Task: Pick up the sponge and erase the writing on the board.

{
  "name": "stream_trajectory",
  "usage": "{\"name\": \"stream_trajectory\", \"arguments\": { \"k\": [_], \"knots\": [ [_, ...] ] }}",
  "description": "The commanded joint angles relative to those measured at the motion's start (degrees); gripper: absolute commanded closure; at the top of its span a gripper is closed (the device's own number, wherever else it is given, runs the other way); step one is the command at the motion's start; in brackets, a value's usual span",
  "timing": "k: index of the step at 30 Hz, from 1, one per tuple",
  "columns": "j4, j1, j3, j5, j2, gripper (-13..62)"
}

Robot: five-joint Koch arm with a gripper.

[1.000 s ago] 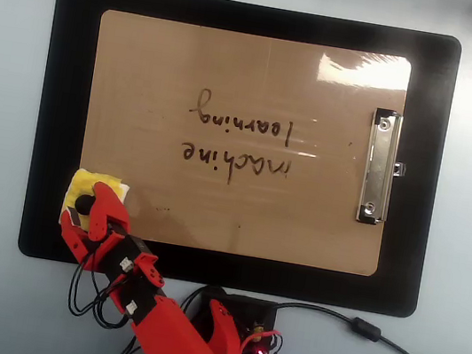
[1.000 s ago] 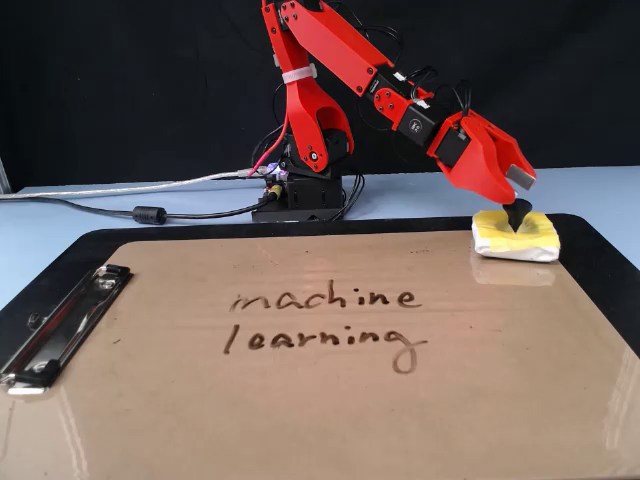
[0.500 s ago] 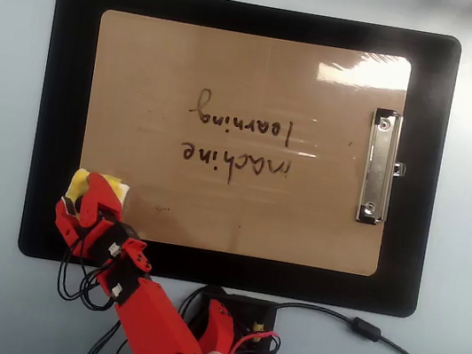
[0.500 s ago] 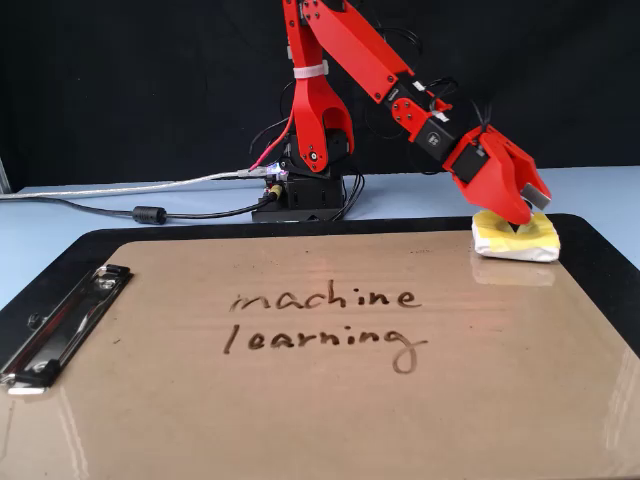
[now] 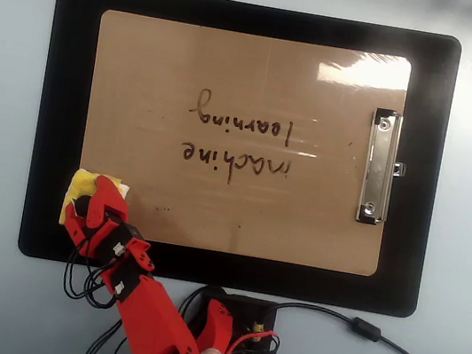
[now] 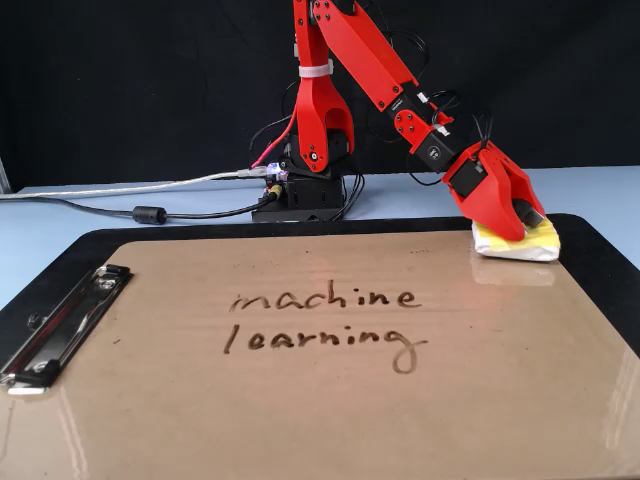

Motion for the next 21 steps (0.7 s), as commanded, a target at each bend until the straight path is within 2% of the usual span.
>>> {"name": "stream_trajectory", "arguments": {
  "k": [1, 14, 21],
  "knots": [
    [-2.2, -0.53, 0.97, 0.0, 1.93, 15.8],
    [-2.2, -2.2, 2.11, -0.35, 3.96, 15.6],
    [-3.52, -2.9, 1.49, -0.09, -2.02, 15.8]
  ]
}}
